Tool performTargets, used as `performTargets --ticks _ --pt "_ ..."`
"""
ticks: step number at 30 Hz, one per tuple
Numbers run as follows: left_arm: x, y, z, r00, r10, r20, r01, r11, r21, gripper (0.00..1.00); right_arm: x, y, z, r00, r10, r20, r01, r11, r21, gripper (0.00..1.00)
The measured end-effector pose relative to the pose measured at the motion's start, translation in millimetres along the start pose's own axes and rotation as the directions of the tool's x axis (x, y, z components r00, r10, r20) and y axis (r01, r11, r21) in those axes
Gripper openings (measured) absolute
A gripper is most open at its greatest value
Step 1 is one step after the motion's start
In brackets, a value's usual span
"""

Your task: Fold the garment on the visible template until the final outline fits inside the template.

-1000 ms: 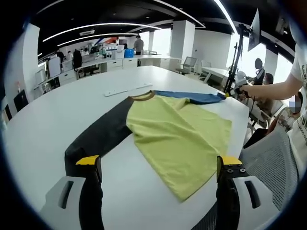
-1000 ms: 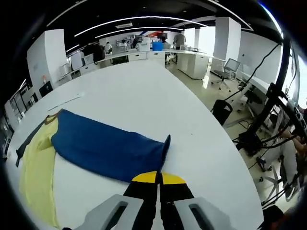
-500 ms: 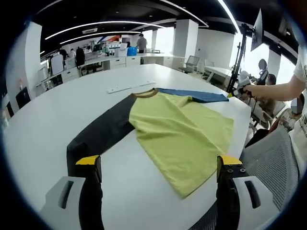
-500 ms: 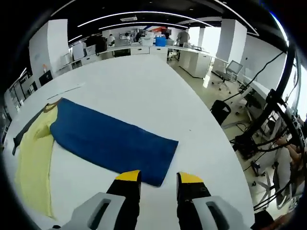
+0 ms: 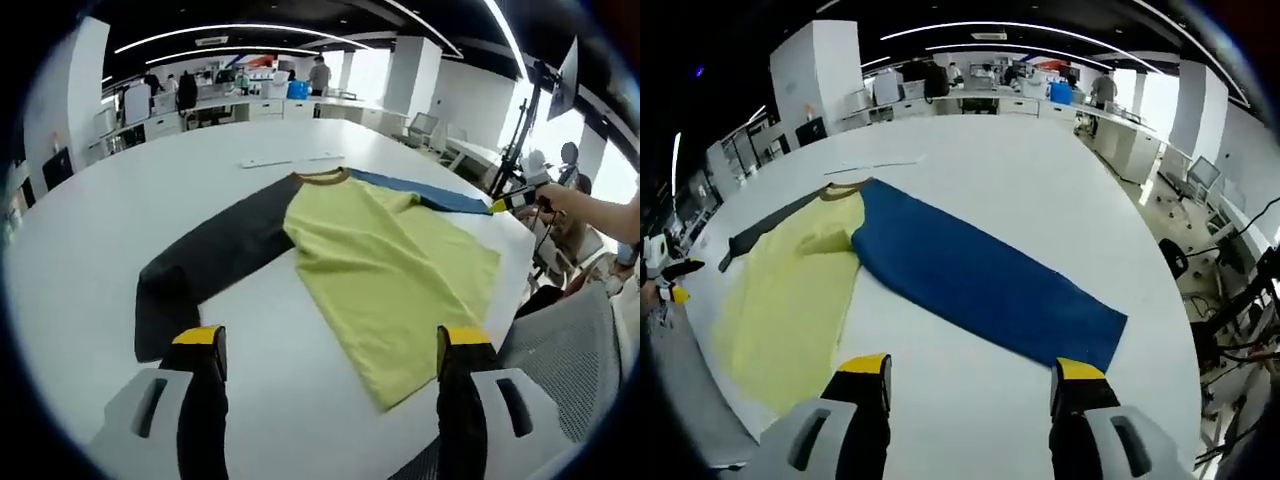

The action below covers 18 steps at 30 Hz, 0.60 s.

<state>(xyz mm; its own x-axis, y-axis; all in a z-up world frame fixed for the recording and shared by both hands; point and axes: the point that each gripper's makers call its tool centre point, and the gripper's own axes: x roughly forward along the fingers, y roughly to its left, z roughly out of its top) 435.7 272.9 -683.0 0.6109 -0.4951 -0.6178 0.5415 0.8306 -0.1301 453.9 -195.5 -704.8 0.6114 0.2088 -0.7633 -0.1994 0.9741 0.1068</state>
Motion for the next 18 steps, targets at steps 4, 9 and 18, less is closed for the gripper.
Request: performTargets --ticks 4,9,18 --pt "9.7 -9.5 -10.9 1.0 -0.013 -0.021 0.014 0.999 0.04 0.8 5.9 21.7 -7.8 0.999 0.048 -0.02 -0.048 0.999 -0.022 0.62" --pt "18.1 -21.3 -23.0 0.998 -0.032 -0.053 0.035 0.998 0.048 0.73 10.7 51.4 -21.5 0.992 0.118 -0.052 -0.122 0.99 -0.072 0.61" --pt "25.9 -31.9 -50.1 0.995 -0.022 -0.1 0.033 0.993 0.114 0.61 15.1 91.2 -53.0 0.972 0.206 -0.109 -0.22 0.966 -0.139 0.54"
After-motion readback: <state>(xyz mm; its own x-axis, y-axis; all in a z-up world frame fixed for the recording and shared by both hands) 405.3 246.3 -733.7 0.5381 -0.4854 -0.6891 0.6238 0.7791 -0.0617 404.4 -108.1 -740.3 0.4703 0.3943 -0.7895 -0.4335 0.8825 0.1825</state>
